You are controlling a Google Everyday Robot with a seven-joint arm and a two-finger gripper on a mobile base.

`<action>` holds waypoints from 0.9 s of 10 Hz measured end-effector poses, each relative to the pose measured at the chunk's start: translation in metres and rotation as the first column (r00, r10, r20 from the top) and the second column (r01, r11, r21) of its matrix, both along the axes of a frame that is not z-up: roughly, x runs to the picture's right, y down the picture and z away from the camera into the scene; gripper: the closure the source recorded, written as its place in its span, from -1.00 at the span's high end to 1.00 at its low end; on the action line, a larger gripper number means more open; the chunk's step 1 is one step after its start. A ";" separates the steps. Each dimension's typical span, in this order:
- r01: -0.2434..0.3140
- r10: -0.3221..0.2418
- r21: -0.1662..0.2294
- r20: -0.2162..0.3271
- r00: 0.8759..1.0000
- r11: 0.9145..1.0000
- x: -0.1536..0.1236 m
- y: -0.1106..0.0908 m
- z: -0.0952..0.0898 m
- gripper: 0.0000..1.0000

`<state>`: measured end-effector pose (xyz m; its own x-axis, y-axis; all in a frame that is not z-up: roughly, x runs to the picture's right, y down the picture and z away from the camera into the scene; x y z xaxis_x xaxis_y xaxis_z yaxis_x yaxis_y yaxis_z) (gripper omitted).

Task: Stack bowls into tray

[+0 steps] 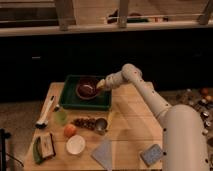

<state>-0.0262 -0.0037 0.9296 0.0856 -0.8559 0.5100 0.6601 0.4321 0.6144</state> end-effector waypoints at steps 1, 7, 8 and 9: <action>0.002 -0.002 -0.003 0.001 1.000 1.000 -0.001 0.000 0.001 0.60; 0.021 -0.021 -0.025 0.008 1.000 0.999 -0.003 0.003 0.003 0.60; 0.027 -0.027 -0.028 0.006 1.000 0.999 -0.003 0.003 0.003 0.60; 0.033 -0.033 -0.027 0.002 0.999 0.999 -0.003 0.001 0.002 0.60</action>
